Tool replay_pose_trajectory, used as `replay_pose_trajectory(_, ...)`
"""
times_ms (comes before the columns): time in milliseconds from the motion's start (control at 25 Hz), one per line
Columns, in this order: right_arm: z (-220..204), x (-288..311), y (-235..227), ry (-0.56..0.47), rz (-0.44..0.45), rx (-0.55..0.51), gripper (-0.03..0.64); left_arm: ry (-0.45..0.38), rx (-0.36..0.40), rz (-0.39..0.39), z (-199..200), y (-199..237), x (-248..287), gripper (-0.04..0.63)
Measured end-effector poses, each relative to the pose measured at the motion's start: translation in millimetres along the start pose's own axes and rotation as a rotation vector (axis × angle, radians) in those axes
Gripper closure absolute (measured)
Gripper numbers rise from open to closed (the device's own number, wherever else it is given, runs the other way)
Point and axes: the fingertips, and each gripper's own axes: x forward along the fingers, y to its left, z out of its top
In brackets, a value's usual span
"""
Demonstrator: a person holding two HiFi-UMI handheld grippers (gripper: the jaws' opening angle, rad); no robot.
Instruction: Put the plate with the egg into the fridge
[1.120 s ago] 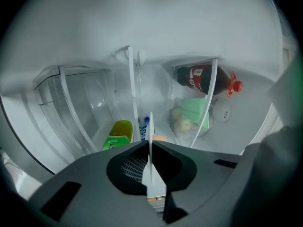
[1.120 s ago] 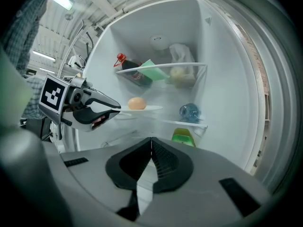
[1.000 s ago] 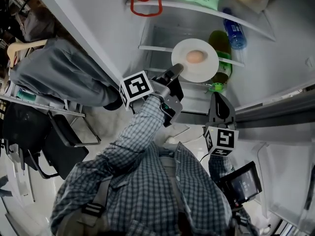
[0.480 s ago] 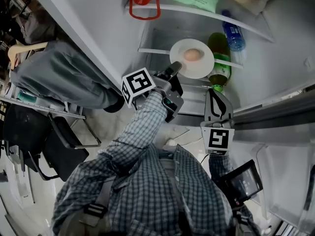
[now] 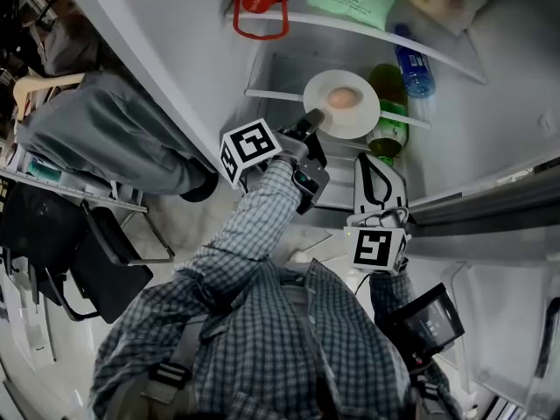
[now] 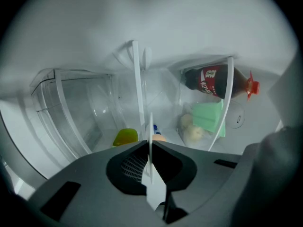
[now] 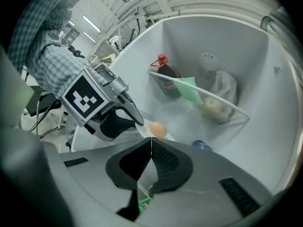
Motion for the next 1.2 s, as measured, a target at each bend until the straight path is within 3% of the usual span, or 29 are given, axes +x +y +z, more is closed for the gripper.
replay_pose_trajectory(200, 0.8, 6.8, -1.6, 0.002, -0.008, -0.050, 0.609, -0.021, -0.012, -0.005, 5.5, 1.2, 5.1, 0.577)
replay_pose_trajectory(400, -0.2, 15.9, 0.3, 0.038, -0.018, -0.278, 0.609, -0.035, -0.024, -0.019, 8.1, -0.8, 10.8, 0.577)
replay_pose_trajectory(640, -3.4, 29.6, 5.5, 0.075, -0.009, -0.435, 0.609, -0.049, -0.039, -0.028, 11.1, -0.6, 16.0, 0.577)
replay_pose_trajectory(920, -4.6, 45.9, -1.9, 0.100, -0.023, -0.493, 0.607, -0.056, -0.061, -0.049, 13.4, -1.3, 19.0, 0.577)
replay_pose_trajectory(1040, -7.2, 52.8, 0.4, 0.109, 0.001, -0.503, 0.556, -0.062, -0.076, -0.059, 14.3, -0.8, 19.7, 0.577)
replay_pose_trajectory(1200, -4.0, 60.7, 2.3, 0.096, -0.003, -0.552, 0.551, -0.062, -0.075, -0.061, 14.2, -1.2, 19.8, 0.577)
